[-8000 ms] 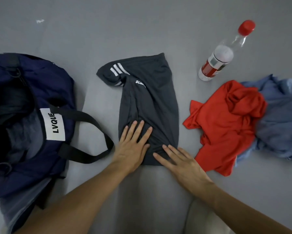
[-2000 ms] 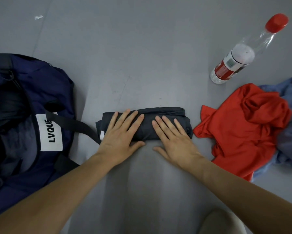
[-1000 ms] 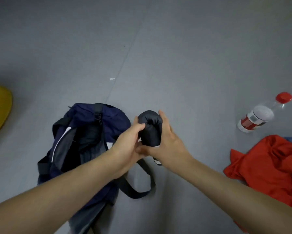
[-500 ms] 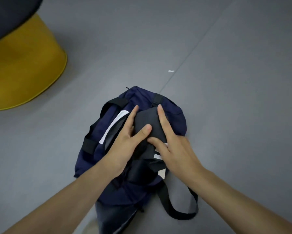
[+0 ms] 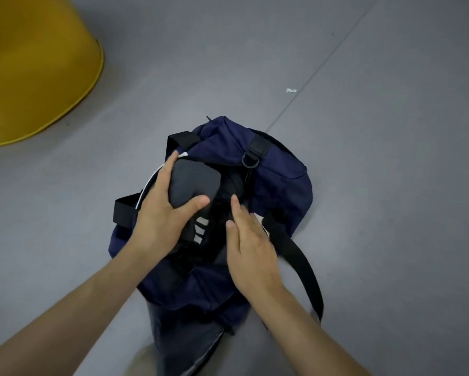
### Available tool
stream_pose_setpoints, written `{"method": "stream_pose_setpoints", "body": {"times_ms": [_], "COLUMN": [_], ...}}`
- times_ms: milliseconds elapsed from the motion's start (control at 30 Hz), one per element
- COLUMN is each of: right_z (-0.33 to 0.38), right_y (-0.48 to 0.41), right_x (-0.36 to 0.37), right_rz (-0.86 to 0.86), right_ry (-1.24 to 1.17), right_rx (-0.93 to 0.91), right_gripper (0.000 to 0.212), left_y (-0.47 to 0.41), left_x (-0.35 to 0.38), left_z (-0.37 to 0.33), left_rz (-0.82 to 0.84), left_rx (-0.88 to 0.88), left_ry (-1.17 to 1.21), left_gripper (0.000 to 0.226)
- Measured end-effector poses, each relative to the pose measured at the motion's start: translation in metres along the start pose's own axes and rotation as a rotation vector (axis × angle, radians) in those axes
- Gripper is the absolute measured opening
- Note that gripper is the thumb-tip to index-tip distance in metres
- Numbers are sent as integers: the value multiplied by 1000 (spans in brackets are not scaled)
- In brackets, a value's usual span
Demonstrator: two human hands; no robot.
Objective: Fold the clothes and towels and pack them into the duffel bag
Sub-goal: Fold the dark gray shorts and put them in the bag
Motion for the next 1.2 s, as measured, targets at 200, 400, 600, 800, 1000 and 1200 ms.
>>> {"method": "stream_pose_setpoints", "body": {"times_ms": [200,400,600,800,1000,1200], "right_z": [-14,-51,-28,-17,-56,-63], "right_y": [-16,-7,16,29,25,22], "right_x": [-9,-40,-81,-95,-66,-56], "right_rz": [-17,-12,-215,-242,6,20], "right_ry": [496,500,339,233,250,212], "right_rx": [205,378,209,162,275,235], "right_gripper": [60,62,76,81,92,93], "left_y": [2,3,-30,-95,-111,-71], "left_x": [15,38,80,129,140,145], "left_z": [6,4,1,-15,10,-7], "left_rz": [67,163,312,417,298,-14], "left_rx": [-37,-4,-13,-26,-85,270], "left_ry": [-204,-173,-156,-45,-198,-990], "left_gripper": [90,75,75,68,58,61]}}
Point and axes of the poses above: each hand's wrist, its own y-axis away from the middle knuckle, its own x-axis out of the palm, z = x × y, the point moved 9 cm from there along -y, towards the middle knuckle, and after that the axes turned 15 degrees about z, right-handed, at the moved point
